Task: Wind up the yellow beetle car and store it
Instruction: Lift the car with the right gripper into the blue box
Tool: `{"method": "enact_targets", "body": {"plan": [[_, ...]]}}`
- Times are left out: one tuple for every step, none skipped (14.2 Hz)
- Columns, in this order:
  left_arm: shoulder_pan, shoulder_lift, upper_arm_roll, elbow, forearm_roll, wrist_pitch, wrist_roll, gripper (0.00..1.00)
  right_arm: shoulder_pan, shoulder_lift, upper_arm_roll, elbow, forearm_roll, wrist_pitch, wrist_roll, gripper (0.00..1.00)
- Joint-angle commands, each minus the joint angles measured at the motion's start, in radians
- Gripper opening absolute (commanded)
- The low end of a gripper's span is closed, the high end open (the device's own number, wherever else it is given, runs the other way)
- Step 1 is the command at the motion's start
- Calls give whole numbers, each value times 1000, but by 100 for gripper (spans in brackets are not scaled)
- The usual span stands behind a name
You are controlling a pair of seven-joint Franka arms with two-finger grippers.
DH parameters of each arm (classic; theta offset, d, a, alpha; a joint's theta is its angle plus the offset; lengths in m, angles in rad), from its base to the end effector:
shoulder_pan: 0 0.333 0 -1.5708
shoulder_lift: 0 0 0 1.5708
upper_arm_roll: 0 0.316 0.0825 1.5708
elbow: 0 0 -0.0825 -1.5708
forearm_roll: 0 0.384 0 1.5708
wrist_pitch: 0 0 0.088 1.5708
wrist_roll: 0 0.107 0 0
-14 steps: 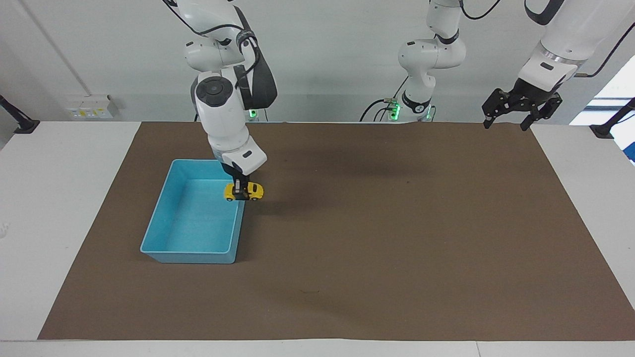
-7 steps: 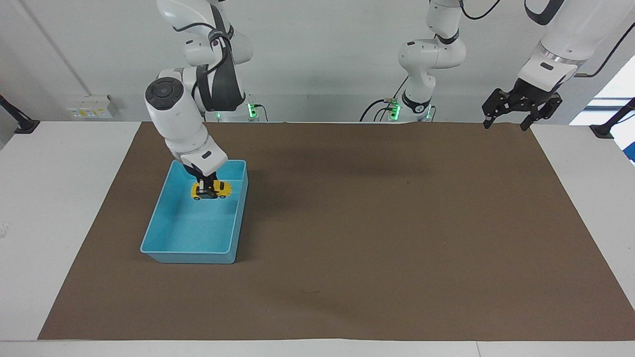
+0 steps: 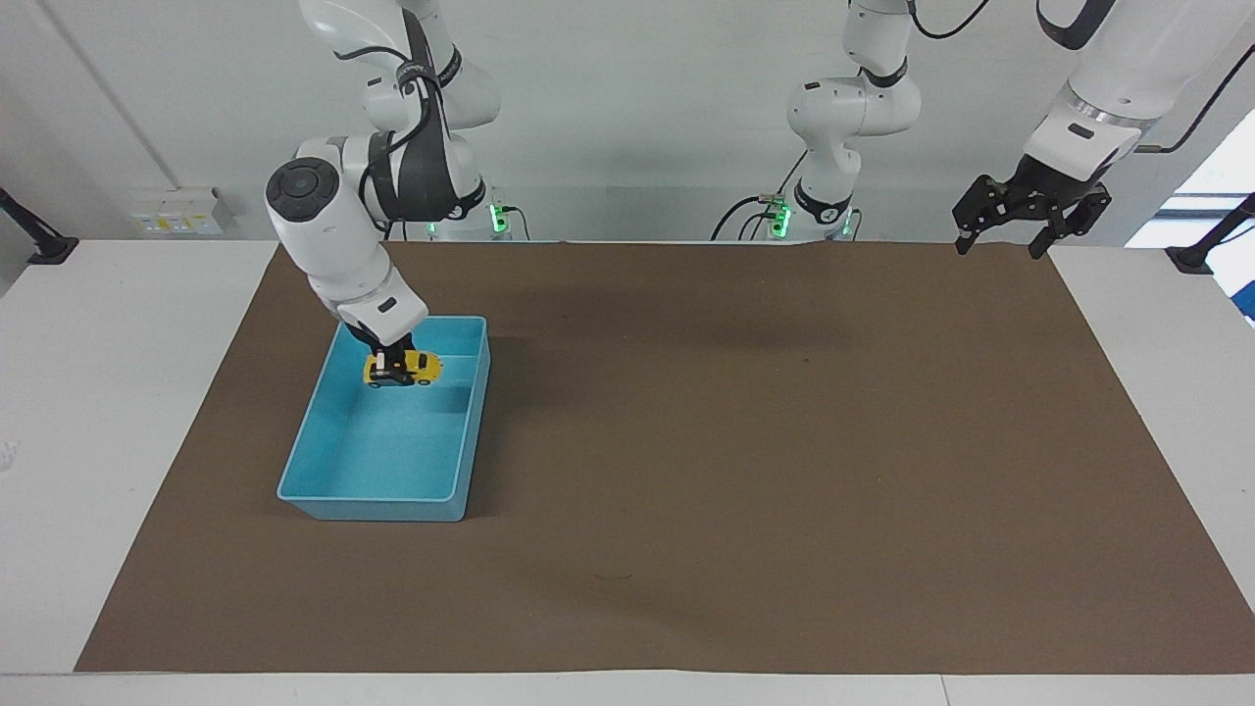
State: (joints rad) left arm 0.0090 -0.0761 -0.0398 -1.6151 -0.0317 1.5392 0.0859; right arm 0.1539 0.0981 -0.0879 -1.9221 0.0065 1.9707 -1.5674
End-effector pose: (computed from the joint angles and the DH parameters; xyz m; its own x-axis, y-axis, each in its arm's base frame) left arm 0.5271 -0.0206 0.6421 0.9931 -0.1173 0.0026 -0.1173 -0.9927 0.0285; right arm 0.5760 0.0396 0.4359 -0.0602 0.9982 -0.0029 0.9970 0.0600 -0.0491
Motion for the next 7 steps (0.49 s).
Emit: {"method": "enact_targets", "body": {"plan": [[17, -16, -8, -11, -11, 7, 11, 100, -31, -61, 10, -99, -17, 60, -42, 21], [16, -16, -8, -11, -11, 7, 11, 100, -40, -64, 10, -118, -17, 82, -58, 21], [16, -16, -8, -11, -11, 7, 11, 100, -40, -72, 10, -130, -17, 95, -68, 21], [16, -16, -8, -11, -11, 7, 11, 100, -40, -75, 8, -141, -17, 99, -74, 21], [16, -16, -8, -11, -11, 7, 11, 100, -49, -71, 8, -147, -20, 103, -85, 21], [16, -16, -8, -11, -11, 7, 11, 100, -65, -61, 10, -164, -20, 134, -95, 21], [16, -16, -8, -11, -11, 7, 11, 100, -60, -61, 10, -184, -20, 167, -95, 21]]}}
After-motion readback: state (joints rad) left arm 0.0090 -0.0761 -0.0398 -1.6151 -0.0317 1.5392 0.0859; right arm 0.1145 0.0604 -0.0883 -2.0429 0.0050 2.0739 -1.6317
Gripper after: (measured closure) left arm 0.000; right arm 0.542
